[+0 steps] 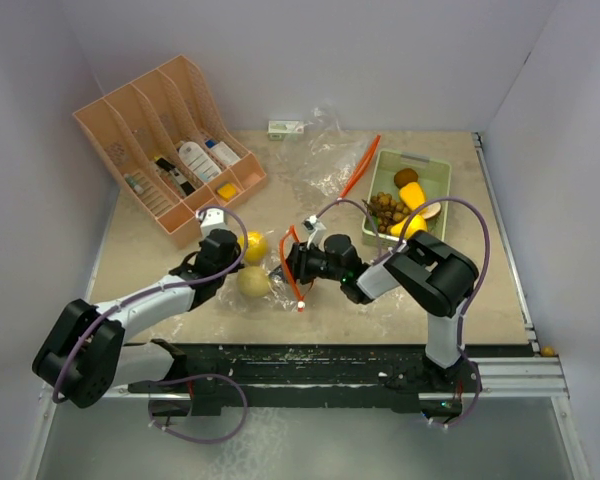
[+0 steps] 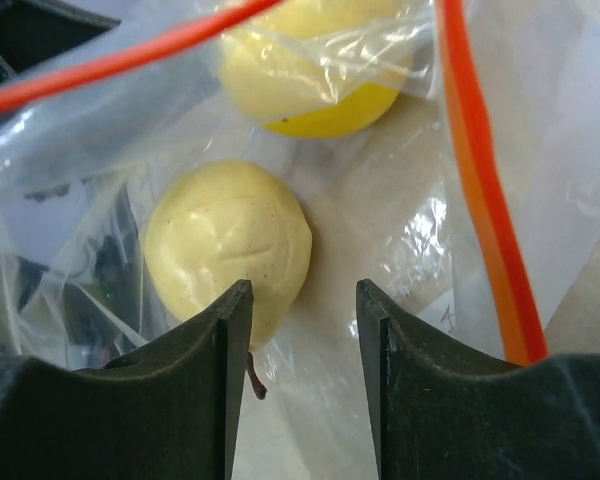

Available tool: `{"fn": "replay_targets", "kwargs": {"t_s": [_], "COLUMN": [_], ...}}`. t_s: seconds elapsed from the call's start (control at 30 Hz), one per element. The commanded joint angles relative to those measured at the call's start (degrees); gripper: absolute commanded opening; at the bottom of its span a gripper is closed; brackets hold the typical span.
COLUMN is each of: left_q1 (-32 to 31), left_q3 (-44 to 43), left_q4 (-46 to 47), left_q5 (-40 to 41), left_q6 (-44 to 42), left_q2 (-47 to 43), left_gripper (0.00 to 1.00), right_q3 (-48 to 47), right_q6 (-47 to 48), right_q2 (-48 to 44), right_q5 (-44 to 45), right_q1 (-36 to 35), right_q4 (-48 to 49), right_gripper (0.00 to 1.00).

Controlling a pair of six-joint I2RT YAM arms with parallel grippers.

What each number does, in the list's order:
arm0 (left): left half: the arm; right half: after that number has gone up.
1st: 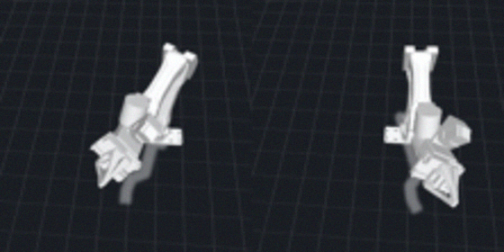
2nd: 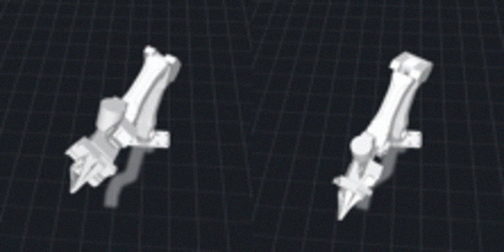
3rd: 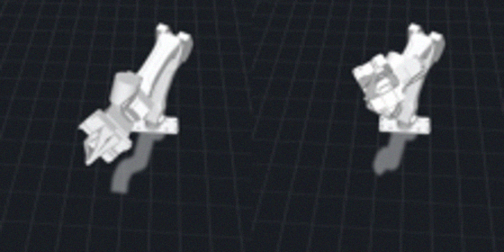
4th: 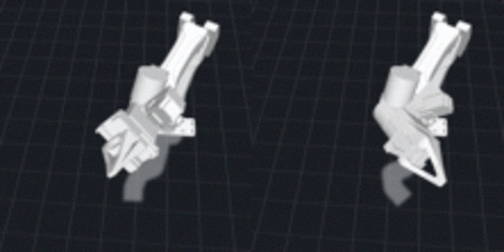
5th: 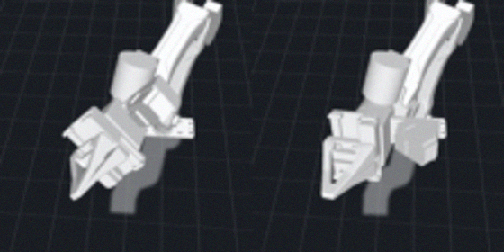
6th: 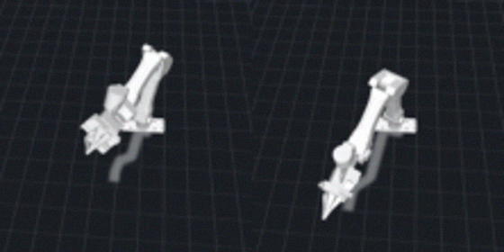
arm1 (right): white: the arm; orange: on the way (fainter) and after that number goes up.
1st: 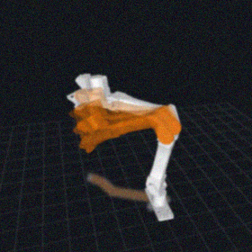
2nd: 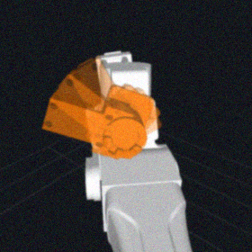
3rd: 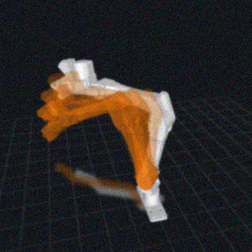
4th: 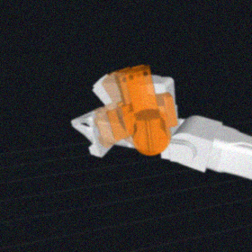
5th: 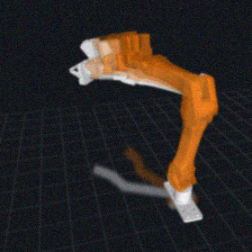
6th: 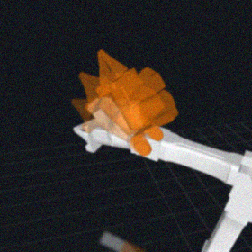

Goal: Open the zip-top bag and remove the fake food
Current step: Pick up the fake fruit from the zipper food storage bag.

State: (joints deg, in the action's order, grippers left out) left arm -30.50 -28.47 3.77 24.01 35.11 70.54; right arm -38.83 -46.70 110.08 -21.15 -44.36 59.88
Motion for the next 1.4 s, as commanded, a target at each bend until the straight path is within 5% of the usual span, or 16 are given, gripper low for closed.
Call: {"fn": "replay_targets", "kwargs": {"t_s": [0.0, 0.73, 1.37], "left_q1": [0.29, 1.50, 1.67], "left_q3": [-1.25, -0.56, -0.41], "left_q4": [1.10, 1.78, 1.76], "left_q5": [1.14, -0.55, -0.50], "left_q6": [-1.71, -1.64, -1.56], "left_q2": [0.66, 0.33, 0.00], "left_gripper": [0.00, 0.00, 0.00], "right_q3": [1.71, 6.98, 5.55], "right_q6": [-1.40, -1.28, -2.52], "right_q2": [-1.13, -2.09, 1.91], "right_q5": [-2.14, -9.01, -11.81], "right_q1": [-0.38, -0.38, -0.47], "right_q4": [6.13, 14.26, 16.74], "right_gripper": [0.48, 0.53, 0.37]}}
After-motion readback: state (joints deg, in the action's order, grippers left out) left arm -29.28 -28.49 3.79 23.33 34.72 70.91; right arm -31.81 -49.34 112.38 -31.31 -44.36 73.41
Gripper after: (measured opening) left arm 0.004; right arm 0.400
